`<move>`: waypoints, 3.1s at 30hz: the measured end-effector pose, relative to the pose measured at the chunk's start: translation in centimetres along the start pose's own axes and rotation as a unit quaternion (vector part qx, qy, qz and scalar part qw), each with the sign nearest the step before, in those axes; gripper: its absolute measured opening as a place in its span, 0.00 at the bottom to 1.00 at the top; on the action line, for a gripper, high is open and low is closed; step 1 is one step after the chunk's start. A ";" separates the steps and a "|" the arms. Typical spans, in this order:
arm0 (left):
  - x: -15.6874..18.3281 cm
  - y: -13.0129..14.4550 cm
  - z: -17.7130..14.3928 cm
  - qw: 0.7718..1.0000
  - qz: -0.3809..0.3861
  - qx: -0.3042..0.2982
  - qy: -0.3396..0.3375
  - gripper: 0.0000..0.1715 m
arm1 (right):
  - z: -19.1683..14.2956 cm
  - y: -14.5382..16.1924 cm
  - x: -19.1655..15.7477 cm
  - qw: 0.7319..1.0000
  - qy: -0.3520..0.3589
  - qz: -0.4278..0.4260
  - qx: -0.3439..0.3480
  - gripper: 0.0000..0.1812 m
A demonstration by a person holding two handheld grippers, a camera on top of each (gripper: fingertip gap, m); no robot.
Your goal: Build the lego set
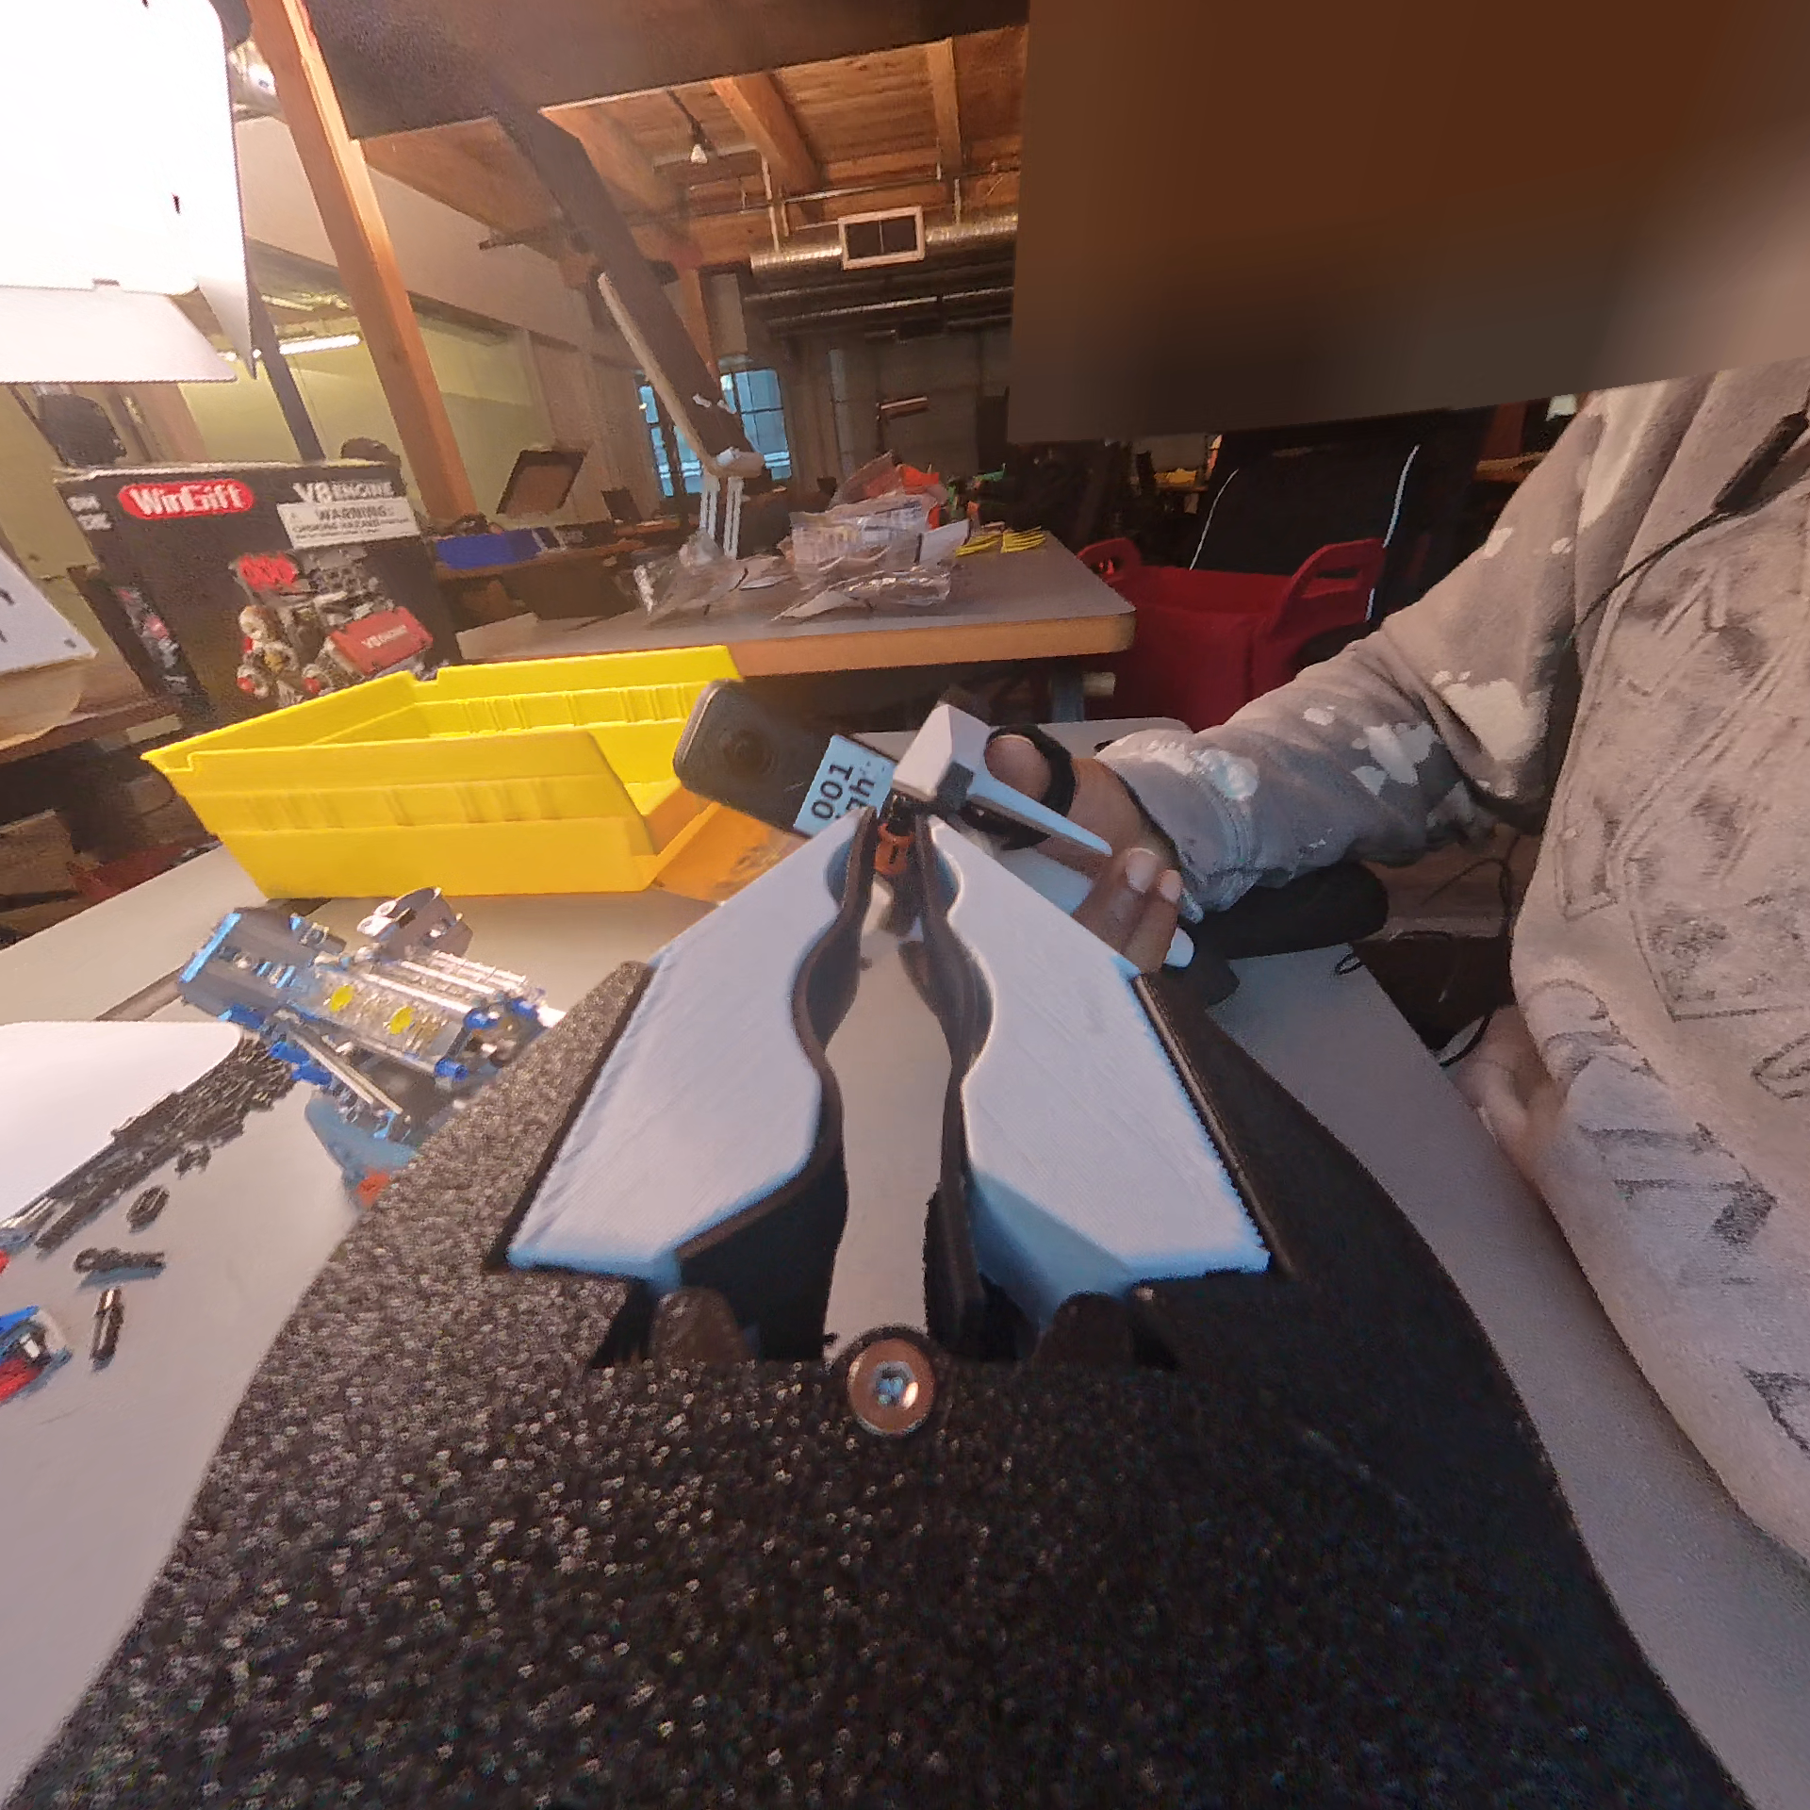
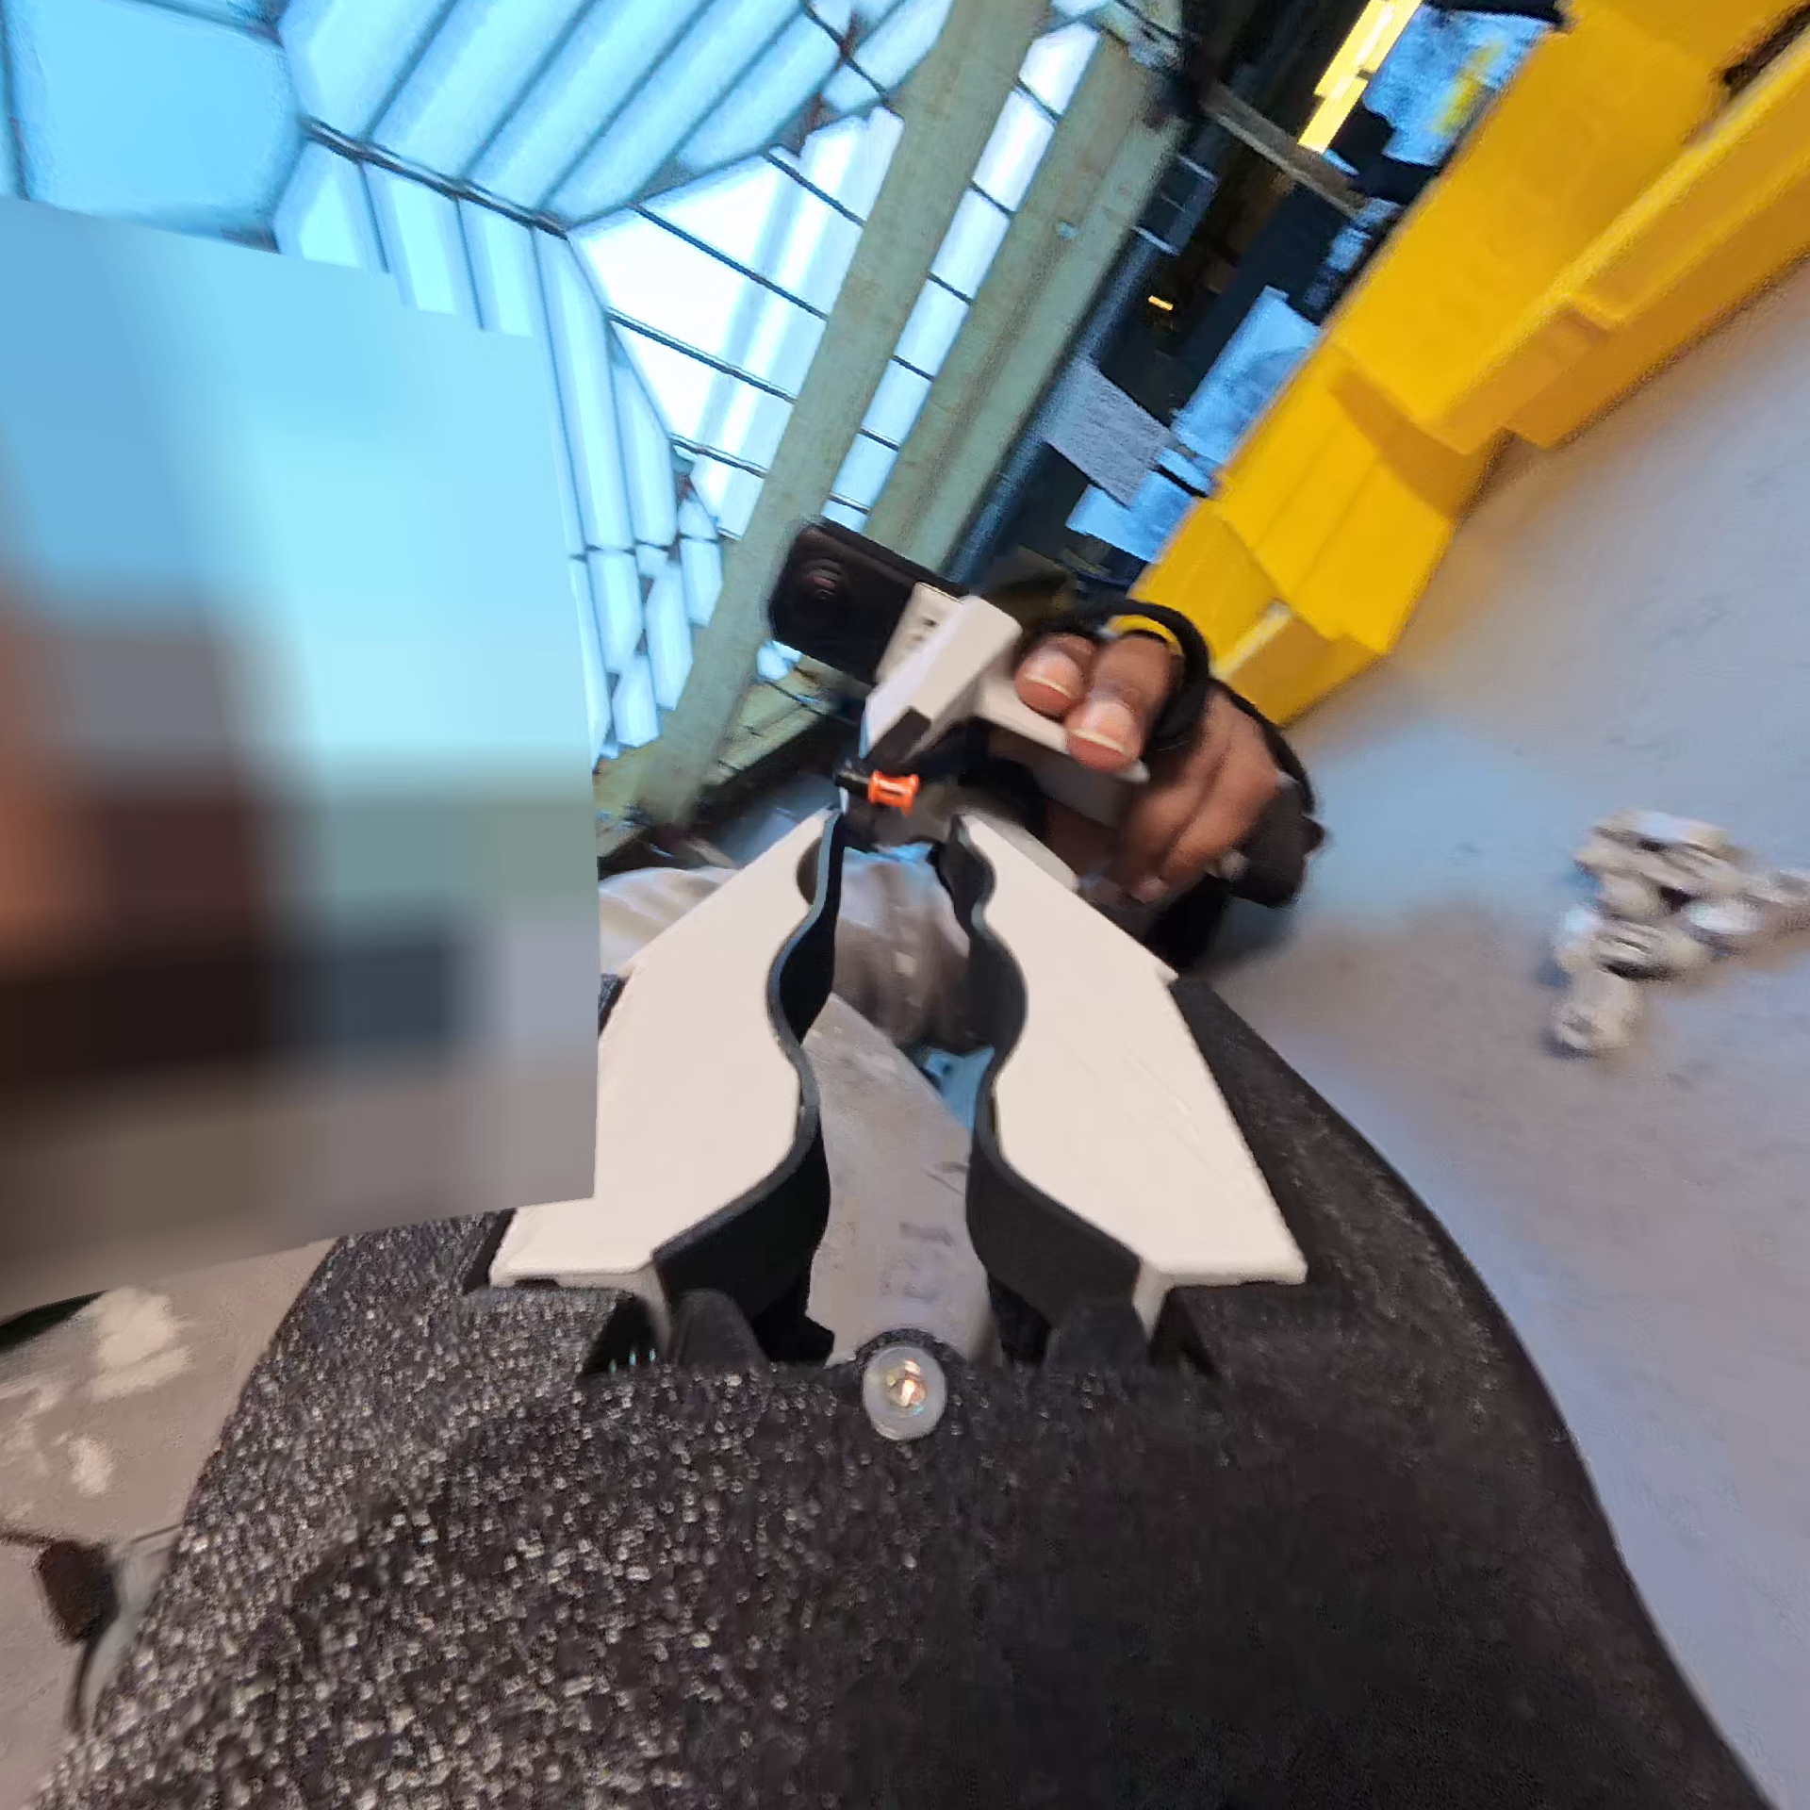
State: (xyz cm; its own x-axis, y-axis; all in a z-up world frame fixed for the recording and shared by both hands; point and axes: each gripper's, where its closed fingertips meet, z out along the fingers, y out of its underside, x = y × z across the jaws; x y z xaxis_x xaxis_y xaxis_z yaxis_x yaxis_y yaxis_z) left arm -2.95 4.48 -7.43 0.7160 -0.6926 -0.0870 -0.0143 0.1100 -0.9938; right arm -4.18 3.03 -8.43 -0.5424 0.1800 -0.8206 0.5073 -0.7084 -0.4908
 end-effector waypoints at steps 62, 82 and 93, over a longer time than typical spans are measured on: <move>-2.9 8.8 1.1 0.920 0.193 -0.306 -0.152 0.03 | -5.0 -0.1 6.7 0.869 0.379 -0.256 -0.187 0.00; -3.8 8.0 0.3 0.878 0.293 -0.325 -0.193 0.03 | -3.8 -0.4 6.5 0.899 0.355 -0.214 -0.141 0.06; -3.2 7.4 0.6 0.873 0.321 -0.315 -0.189 0.03 | -3.5 -0.5 6.3 0.906 0.344 -0.211 -0.131 0.05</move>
State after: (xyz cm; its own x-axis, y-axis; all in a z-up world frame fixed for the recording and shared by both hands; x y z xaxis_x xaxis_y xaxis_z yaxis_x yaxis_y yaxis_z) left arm -4.90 7.90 -14.49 0.5968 -0.3347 -0.7292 -0.7930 -0.1074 -0.5997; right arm -5.53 6.93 -14.33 -0.2245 0.8433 -0.4884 0.5424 -0.3083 -0.7815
